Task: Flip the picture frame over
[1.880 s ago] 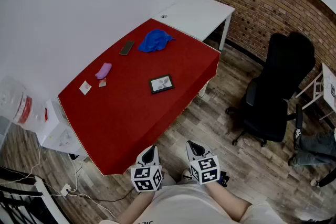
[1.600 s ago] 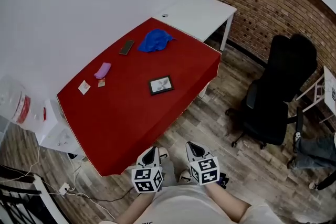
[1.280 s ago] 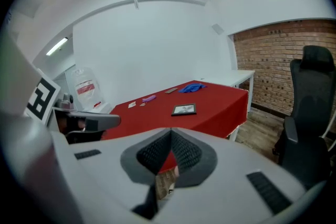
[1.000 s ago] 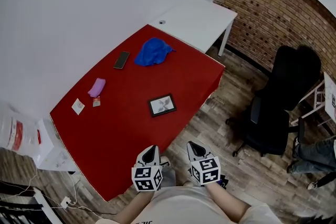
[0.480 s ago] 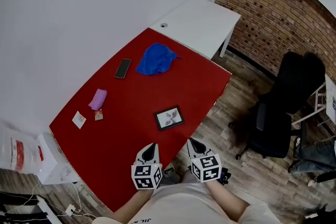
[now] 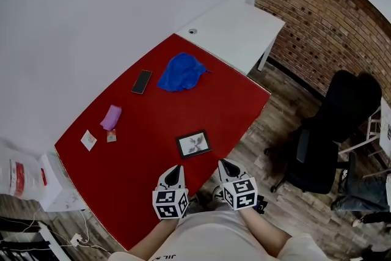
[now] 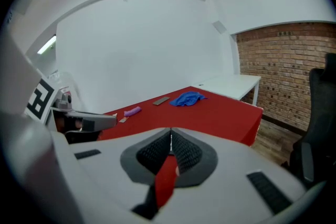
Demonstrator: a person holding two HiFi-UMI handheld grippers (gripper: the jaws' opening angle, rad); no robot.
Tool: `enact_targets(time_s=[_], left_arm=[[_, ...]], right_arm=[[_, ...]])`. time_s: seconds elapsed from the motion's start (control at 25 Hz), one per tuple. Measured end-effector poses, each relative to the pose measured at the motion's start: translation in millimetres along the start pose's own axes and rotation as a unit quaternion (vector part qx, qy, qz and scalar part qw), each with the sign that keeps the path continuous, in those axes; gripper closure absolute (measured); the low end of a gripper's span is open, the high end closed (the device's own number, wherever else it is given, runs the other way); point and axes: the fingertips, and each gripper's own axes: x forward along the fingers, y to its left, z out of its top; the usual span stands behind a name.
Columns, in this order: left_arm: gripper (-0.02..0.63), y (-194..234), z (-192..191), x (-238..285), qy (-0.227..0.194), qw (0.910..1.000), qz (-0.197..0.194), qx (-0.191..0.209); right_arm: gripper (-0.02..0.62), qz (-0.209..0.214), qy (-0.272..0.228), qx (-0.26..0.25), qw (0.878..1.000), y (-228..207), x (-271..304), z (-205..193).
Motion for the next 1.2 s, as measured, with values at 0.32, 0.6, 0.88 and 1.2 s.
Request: enact_targets(time_s=[0.32,0.6,0.88,1.2], left_arm=[[0.600,6.5,-5.2,14.7,0.010,0.9997,0.018,-0.012],[0.600,19.1,-12.4,38.6,0.018,0.9996,0.020,-0.013],[0.600,34.5,-21.4,63.4,0.025,0.9991,0.027,-0.021],[0.600,48.8,-40.4,71.9,0.054,0.9979,0.023,-0.028]], right_arm=[[0.589,0.013,0.025,-0.008,1.000,-14.5,26.7,-4.9],[0.588,0.001,0.050,-0.017,0.999,-27.1,71.1,-14.0],[0.522,-0.013,0.095,-0.007,0.995,-43.5,127.6,-39.5],[0.510,-0.026,0.165,0.014,0.986,-51.8,181.1,-82.9]])
